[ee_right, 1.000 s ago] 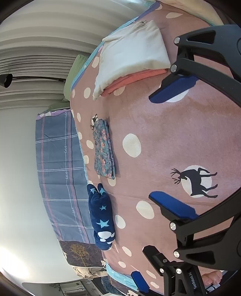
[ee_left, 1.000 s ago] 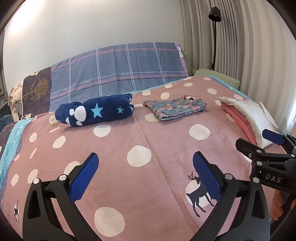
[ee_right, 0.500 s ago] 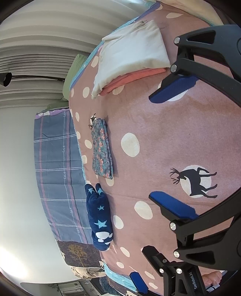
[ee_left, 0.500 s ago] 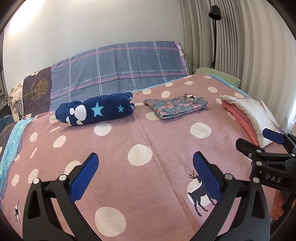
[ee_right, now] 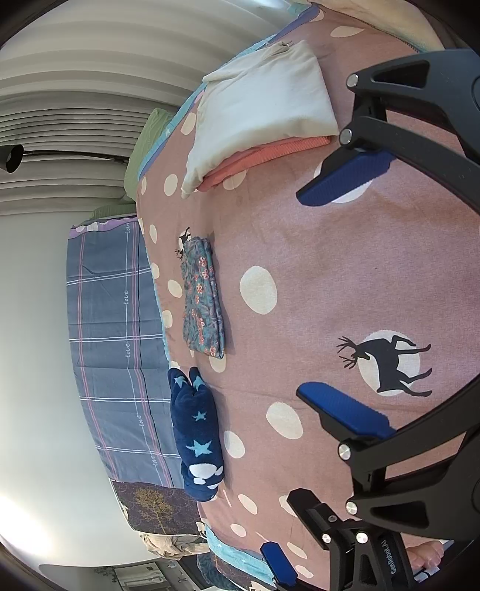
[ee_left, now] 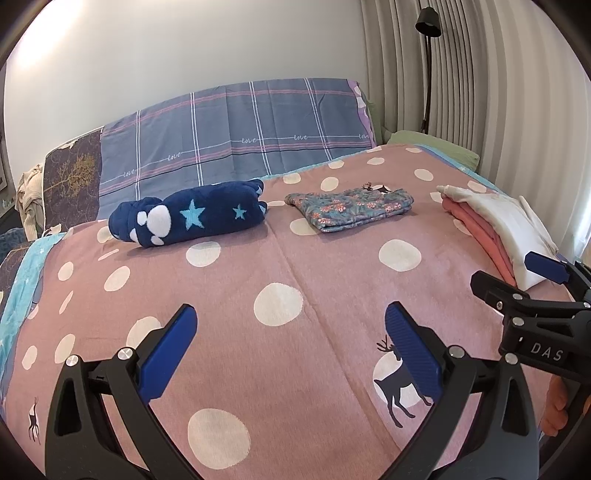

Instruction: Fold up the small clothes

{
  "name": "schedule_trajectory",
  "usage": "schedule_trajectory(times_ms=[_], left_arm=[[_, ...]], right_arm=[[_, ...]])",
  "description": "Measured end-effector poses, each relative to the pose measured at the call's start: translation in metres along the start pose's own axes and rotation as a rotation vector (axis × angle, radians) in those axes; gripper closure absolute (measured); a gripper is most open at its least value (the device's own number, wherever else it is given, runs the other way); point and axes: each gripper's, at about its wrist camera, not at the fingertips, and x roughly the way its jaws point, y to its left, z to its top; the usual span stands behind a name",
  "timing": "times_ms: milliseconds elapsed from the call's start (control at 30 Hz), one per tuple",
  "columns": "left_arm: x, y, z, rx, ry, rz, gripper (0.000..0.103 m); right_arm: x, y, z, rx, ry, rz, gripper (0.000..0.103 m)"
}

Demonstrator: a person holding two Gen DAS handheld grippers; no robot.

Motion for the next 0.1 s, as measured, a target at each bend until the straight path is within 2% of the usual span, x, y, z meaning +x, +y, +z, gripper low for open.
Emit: schedule_trajectory(times_ms=[100], left_arm=[[0.0007, -0.0013, -0.0002, 0.005, 0.003, 0.0, 0.001]], right_arm=[[-0.0001, -0.0001, -0.0013, -0.001, 0.0, -0.001, 0.005]])
